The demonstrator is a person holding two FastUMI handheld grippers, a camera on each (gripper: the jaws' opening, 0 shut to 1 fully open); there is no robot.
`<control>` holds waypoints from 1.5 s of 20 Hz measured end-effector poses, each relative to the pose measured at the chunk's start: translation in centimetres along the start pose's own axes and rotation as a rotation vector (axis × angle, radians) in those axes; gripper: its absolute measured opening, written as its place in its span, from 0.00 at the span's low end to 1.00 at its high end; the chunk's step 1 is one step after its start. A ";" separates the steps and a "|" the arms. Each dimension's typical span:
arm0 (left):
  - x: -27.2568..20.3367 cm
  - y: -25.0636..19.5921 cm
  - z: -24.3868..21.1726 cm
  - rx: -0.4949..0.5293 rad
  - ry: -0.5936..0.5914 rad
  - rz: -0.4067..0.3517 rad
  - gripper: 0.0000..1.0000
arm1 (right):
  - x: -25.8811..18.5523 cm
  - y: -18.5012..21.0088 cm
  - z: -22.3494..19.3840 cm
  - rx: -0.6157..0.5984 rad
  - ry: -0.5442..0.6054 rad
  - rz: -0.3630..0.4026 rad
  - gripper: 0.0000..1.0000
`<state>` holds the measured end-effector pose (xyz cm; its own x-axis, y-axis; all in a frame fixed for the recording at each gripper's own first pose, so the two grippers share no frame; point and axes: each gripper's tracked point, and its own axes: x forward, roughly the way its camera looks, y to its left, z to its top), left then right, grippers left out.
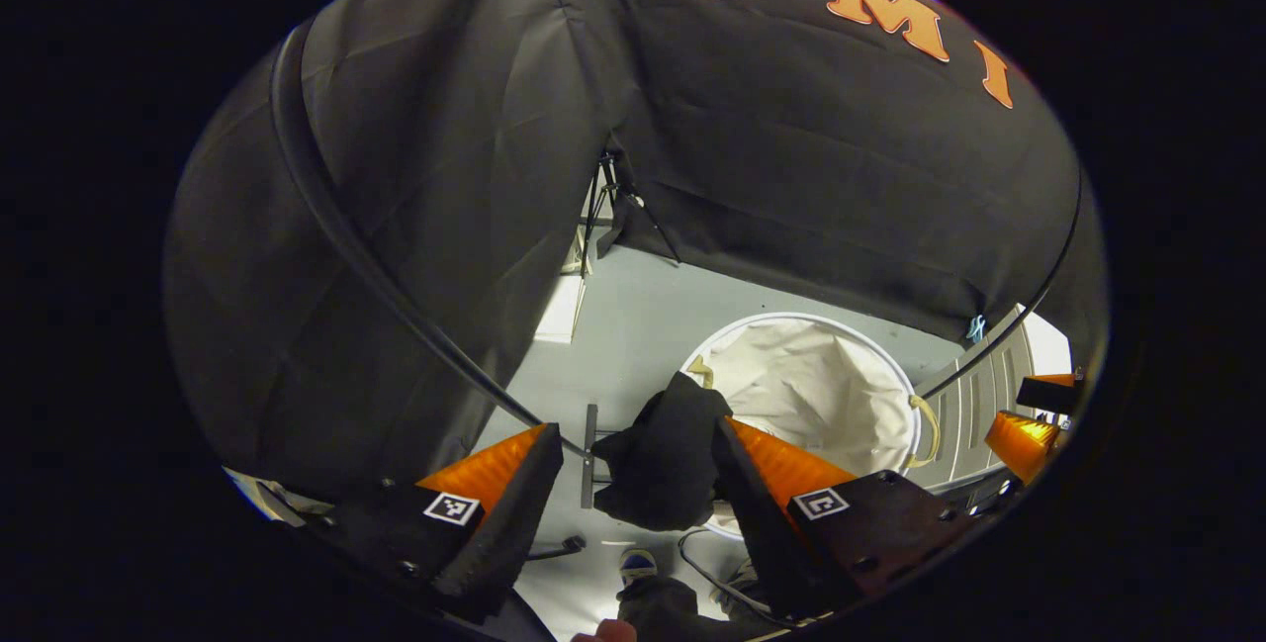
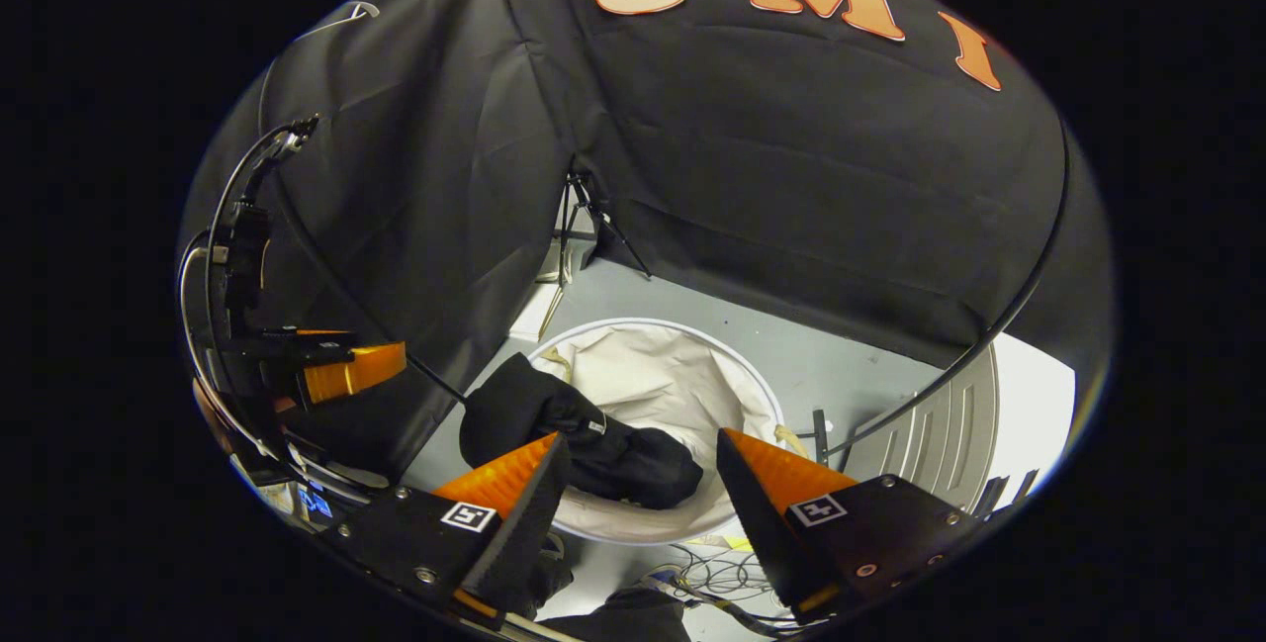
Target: Grasp the clothes on the hanger with both hands and then place them into the laundry hamper below.
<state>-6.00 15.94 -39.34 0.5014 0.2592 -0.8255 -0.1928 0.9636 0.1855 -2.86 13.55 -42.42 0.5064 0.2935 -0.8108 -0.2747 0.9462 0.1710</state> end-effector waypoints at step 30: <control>-27.0 -2.8 27.4 -0.114 -0.772 -0.183 1.00 | -29.4 -4.1 25.7 0.029 -0.735 -0.186 0.92</control>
<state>4.13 8.10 -2.92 0.9675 0.1107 -0.2275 -0.1153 0.9933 -0.0071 4.35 4.51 -4.90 0.9593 0.1343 -0.2482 -0.1150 0.9892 0.0910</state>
